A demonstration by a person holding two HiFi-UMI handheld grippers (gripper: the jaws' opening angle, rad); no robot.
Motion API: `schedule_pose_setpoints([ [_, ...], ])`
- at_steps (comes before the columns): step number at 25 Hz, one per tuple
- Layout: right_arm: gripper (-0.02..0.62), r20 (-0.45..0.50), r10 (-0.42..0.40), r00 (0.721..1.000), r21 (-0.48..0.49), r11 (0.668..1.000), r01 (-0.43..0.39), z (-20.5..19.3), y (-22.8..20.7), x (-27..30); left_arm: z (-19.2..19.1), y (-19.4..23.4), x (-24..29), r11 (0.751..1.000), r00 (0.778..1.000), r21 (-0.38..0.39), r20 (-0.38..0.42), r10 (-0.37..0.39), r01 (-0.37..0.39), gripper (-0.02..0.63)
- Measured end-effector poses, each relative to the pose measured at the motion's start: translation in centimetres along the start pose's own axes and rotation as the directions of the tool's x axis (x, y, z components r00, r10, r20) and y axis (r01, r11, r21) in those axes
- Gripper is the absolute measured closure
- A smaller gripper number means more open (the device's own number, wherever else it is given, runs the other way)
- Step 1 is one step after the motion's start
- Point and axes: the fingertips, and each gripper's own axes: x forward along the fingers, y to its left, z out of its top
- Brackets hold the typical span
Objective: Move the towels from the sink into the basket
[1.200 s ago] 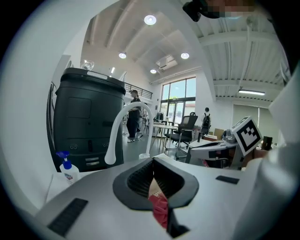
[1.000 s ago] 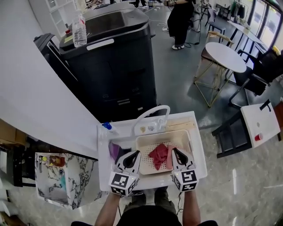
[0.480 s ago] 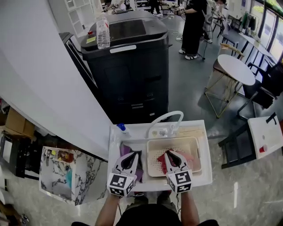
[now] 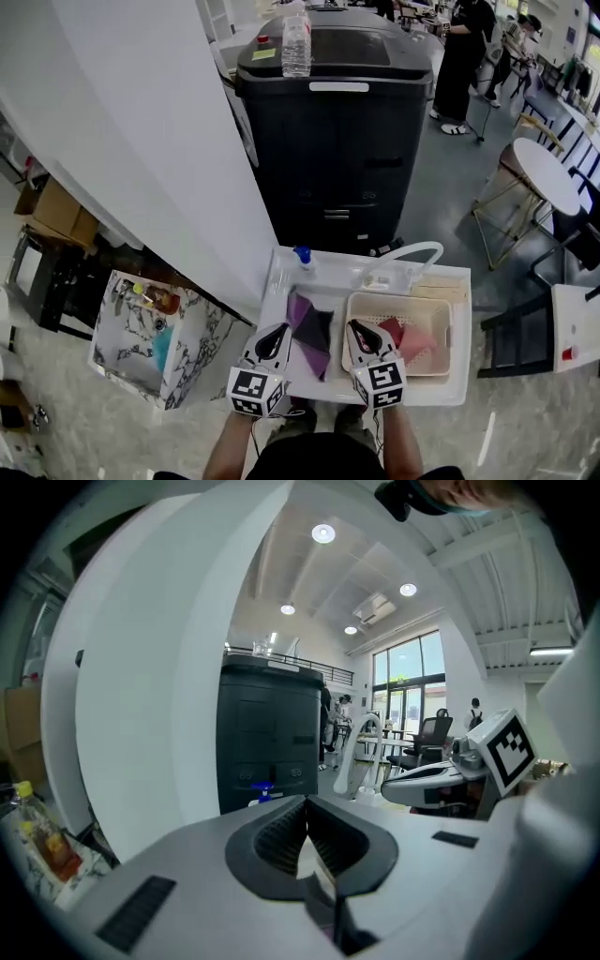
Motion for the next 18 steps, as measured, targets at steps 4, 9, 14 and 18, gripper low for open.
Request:
schedule_pose_setpoints([
  [4,0.555,-0.027,0.043,0.999,-0.018,0.999,-0.044,-0.7,2.4,1.8,-1.5,2.3,-1.4,0.999,0.999,-0.025,-0.017,0.046,-0.047,0.598],
  [9,0.555,-0.061,0.081,0.995,-0.037,0.996,-0.084,-1.6,4.7,3.7,-3.5,4.2,-2.7,0.995,0.996,-0.063,-0.044,0.074,-0.076,0.598],
  [14,0.555,-0.111,0.089,0.990,-0.048,0.994,-0.094,-3.4,5.7,5.1,-5.6,5.5,-2.3,0.992,0.994,-0.092,-0.076,0.075,-0.082,0.598],
  [18,0.555,-0.154,0.091,0.984,-0.036,0.995,-0.097,-5.4,6.0,5.8,-7.3,5.6,-1.5,0.993,0.993,-0.100,-0.109,0.053,-0.065,0.598],
])
